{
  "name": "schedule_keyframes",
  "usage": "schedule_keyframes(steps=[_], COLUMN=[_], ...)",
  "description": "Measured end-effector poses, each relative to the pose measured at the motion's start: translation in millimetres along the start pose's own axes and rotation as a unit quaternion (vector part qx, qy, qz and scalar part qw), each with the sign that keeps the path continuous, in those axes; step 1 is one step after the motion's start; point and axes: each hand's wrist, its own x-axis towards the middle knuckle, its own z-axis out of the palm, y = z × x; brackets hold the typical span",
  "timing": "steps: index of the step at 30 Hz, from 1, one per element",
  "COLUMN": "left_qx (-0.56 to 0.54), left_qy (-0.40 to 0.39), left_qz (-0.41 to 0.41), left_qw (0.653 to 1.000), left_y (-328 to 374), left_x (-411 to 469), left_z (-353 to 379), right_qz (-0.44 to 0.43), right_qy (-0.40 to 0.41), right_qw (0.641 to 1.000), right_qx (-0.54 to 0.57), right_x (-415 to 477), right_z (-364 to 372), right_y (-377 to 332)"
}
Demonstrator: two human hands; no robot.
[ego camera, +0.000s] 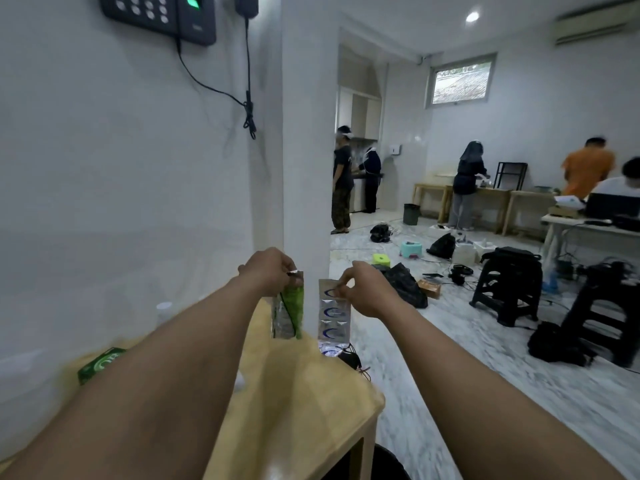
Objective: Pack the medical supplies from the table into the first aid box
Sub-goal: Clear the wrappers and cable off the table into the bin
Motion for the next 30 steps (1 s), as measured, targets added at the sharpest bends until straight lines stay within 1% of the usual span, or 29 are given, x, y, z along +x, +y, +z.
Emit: schedule_keyframes(steps=[5,9,13,16,25,30], left_qx=[-0.018,-0.031,-0.031,-0.029,0.035,0.135], left_qy=[-0.01,-0.003,-0.013,-0.035,-0.124,-0.179], left_qz=[0.047,0.063,0.079,0.084,0.092,0.143], left_qw=[0.999,0.998,0.996,0.995,0.987,0.964], left_y=[23.4,39.1,51.9,59.7,61.0,57.7], left_x=[19.4,40.3,65.4,83.6,117.7,129.1], left_z=[-1.2,11.6,38.8,70.0,178.1,224.9], right_qz=[0.004,0.003,0.03,0.043,0.124,0.161], right_qy=[0.018,0.033,0.05,0.046,0.041,0.012], right_qw=[1.0,0.999,0.998,0.998,0.991,0.987], right_qx=[0.008,0.006,0.011,-0.009,0.0,-0.026], right_x=[16.0,28.1,36.2,37.5,31.3,22.6], right_z=[-15.1,-18.2,-13.6,-4.1,48.1,85.1], right_y=[17.5,41.7,73.5,100.8,184.7,231.0])
